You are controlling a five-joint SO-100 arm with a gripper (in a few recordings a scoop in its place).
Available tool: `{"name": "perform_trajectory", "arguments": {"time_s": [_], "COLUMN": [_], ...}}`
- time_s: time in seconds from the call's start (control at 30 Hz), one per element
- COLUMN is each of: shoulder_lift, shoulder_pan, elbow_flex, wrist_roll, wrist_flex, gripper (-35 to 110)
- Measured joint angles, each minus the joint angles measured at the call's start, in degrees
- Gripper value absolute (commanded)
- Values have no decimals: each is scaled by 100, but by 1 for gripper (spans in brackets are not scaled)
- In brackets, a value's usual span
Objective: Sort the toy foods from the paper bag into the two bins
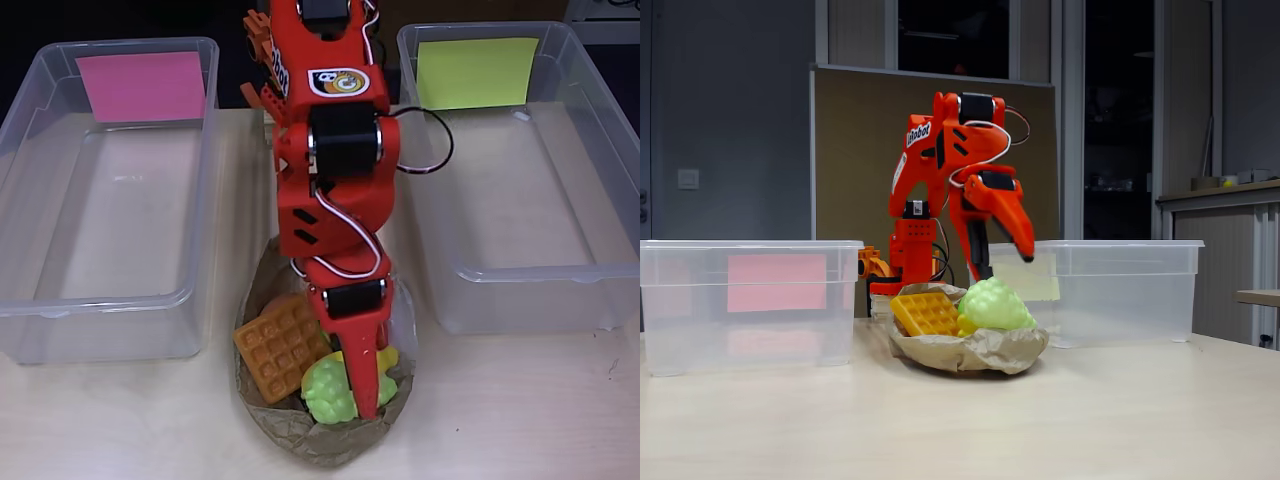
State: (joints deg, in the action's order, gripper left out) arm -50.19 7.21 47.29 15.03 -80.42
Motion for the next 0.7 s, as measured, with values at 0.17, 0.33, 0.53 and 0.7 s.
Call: {"name": "perform_trajectory", "arguments": {"time_s": [0.17,0.33,0.53,0.7], "shoulder_lift": [272,562,1028,1248], "shoulder_pan": [9,-9,-18,-18], "elbow_flex": [-79,-185,-756,-1195], "wrist_roll": [35,35,141,141], "wrist_flex": [-9,-9,9,9], "gripper": [42,40,34,25]}}
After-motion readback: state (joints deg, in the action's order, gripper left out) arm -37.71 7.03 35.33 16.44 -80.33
